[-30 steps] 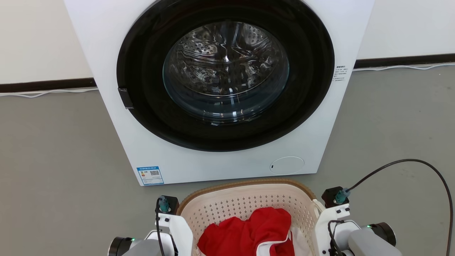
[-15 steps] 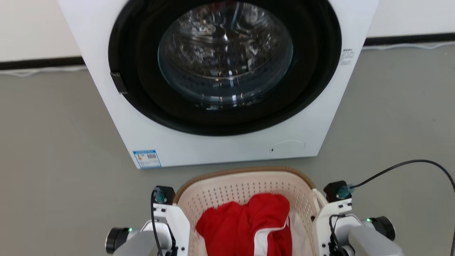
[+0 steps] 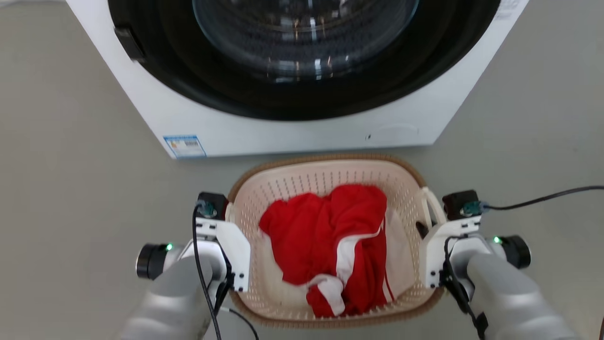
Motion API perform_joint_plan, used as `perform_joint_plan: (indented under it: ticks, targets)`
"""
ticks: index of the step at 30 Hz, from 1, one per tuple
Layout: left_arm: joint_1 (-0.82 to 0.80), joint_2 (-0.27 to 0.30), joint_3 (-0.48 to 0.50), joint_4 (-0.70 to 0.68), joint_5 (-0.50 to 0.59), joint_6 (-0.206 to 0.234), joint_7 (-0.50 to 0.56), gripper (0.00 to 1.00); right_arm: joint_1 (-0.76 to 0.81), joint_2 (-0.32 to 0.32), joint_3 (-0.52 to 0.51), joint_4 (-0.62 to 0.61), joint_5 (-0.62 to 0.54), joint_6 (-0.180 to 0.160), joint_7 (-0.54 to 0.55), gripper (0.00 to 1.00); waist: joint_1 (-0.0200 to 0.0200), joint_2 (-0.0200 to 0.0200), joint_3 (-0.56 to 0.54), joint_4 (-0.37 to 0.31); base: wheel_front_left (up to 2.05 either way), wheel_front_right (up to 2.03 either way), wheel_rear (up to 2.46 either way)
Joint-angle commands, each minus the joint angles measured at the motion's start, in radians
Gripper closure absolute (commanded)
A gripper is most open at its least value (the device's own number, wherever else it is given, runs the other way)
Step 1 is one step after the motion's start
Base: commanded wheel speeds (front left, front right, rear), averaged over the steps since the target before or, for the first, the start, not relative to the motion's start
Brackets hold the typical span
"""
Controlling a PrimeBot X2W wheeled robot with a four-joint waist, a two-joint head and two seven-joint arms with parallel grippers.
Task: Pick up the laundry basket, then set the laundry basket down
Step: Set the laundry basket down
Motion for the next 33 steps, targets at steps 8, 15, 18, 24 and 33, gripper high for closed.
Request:
perform_joint_plan:
  ticks: [8,15,18,24,33]
  targets:
    - [-0.123,0.011,0.020,0.005,0.032,0.022,-0.102,1.00,-0.106,0.025,-0.018,0.010,-0.052,0.018,-0.134,1.00,0.0000,0.0000,0.194,0.020,0.00,0.00,0.00]
    - [-0.198,0.011,0.038,-0.003,0.031,0.016,-0.180,1.00,-0.189,0.025,-0.074,0.032,-0.118,0.018,-0.206,1.00,0.0000,0.0000,0.328,0.041,0.00,0.00,0.00]
    - [-0.226,0.010,0.049,-0.005,0.030,0.015,-0.203,1.00,-0.217,0.025,-0.109,0.036,-0.151,0.018,-0.225,1.00,0.0000,0.0000,0.380,0.043,0.00,0.00,0.00]
    - [-0.284,0.010,0.071,-0.010,0.035,0.018,-0.225,1.00,-0.258,0.025,-0.211,0.039,-0.218,0.018,-0.242,1.00,0.0000,0.0000,0.469,0.045,0.00,0.00,0.00]
    - [-0.375,0.034,0.159,-0.101,0.119,0.060,-0.231,1.00,-0.286,0.024,-0.385,-0.050,-0.379,0.018,-0.246,1.00,0.0000,0.0000,0.575,0.047,0.00,0.00,0.00]
